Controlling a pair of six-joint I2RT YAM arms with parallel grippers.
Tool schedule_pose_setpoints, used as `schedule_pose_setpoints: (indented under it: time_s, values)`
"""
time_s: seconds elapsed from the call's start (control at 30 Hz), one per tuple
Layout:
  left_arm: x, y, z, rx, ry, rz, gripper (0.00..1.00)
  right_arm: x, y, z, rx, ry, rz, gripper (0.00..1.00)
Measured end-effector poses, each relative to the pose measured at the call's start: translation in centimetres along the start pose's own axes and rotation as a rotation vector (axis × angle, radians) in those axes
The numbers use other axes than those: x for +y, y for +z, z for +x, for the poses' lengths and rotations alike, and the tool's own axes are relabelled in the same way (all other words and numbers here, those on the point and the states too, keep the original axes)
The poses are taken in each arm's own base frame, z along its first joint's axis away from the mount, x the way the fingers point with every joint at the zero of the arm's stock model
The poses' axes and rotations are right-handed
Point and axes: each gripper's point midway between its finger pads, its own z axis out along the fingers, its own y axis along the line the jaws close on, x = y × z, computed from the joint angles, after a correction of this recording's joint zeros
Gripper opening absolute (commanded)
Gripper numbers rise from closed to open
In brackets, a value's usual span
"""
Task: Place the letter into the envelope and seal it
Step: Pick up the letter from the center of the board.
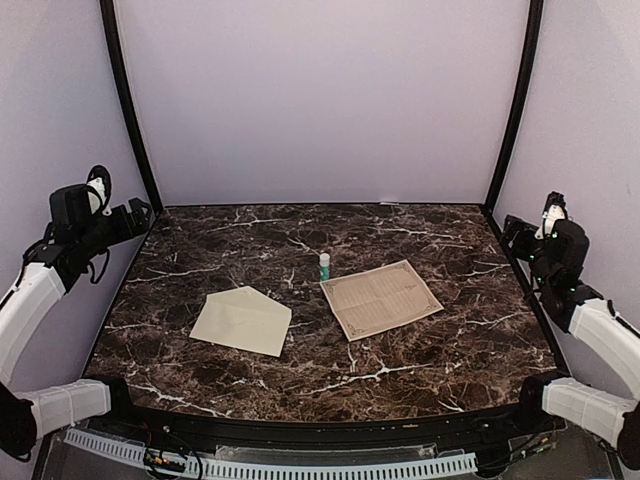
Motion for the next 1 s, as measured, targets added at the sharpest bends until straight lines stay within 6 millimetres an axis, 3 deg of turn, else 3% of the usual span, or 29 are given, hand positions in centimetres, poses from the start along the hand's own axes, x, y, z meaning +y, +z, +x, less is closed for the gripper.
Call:
schedule_pose_setpoints:
  time_s: [0.3, 0.53, 0.63, 0.77, 0.83, 1.0]
  values:
    - [0.0, 1.1, 1.1, 0.046, -0.003, 0.006, 0.99, -0.1, 0.1, 0.0, 0.015, -0.005, 0.013, 0.99]
    - [-2.4, 2.1, 1.4, 0.099, -0.021, 0.127, 0.98, 4.0, 1.6, 0.7, 0.143, -0.02, -0.175, 0.99]
    - [-4.8, 1.8, 2.0, 0.126, -0.04, 0.208, 0.97, 7.0, 2.5, 2.4, 0.258, -0.033, -0.292, 0.99]
    - [-9.3, 0.8, 4.1, 0.168, -0.09, 0.351, 0.96, 10.6, 1.8, 6.9, 0.444, -0.051, -0.431, 0.98]
    - [-11.5, 0.1, 6.1, 0.2, -0.126, 0.419, 0.95, 11.8, 1.0, 9.1, 0.525, -0.064, -0.473, 0.98]
    - [-15.7, -1.1, 12.1, 0.328, -0.211, 0.515, 0.9, 13.9, -0.5, 11.6, 0.615, -0.056, -0.543, 0.97]
